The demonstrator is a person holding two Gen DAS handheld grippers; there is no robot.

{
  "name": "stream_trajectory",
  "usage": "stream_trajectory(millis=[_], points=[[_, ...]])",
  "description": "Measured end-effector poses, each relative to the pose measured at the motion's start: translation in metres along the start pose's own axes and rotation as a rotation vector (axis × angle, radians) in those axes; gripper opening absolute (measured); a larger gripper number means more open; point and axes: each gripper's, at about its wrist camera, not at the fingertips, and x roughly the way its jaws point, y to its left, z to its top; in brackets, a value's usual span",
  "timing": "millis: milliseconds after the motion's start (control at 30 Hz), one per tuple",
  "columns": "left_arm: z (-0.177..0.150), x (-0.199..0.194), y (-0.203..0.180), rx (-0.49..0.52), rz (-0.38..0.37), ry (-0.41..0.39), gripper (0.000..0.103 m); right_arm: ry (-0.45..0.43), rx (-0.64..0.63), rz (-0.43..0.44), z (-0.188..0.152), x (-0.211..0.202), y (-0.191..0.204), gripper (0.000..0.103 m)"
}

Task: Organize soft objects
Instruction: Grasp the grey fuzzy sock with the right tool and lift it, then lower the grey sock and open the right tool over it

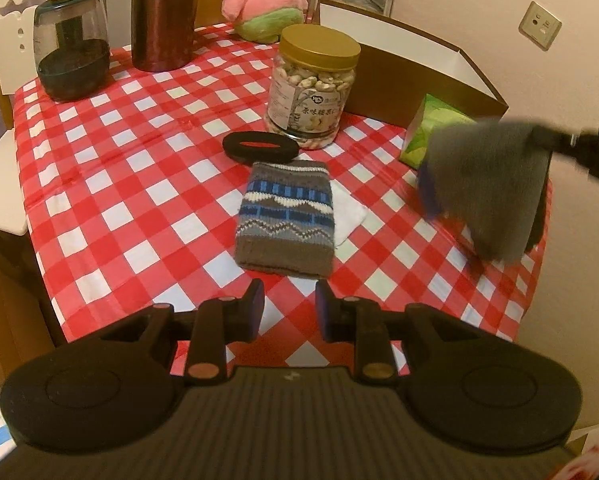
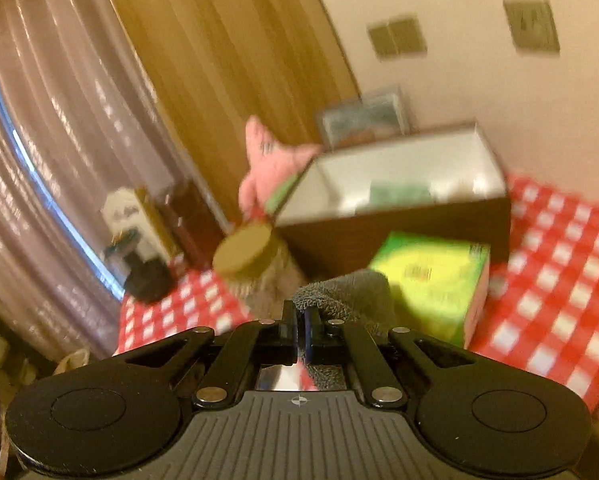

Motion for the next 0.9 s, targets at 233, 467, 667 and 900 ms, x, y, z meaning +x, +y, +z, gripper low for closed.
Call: stream_trajectory(millis=[233,467,667,900], points=[[-0.001,0.000,-0.005,0.011,0.002,0.005,0.024,0.272,0.099,0.013,-0.046,0.035,-0.021,0.003],[-0.006,0.003,-0.012,0.014,0.009,0.027,0.024,0.297,-0.086,-0.281,-0.054,0.077,-0.050,0.003],[-0.007,0.006,-0.020,0.015,0.009,0.034,0.024,0.338,-0.187,-0.309,-0.081,0.096,-0.052,0.003],[-0.005,0.015,-0.030,0.014,0.003,0.037,0.024,0.357,-0.204,-0.285,-0.076,0.089,-0.051,0.008]])
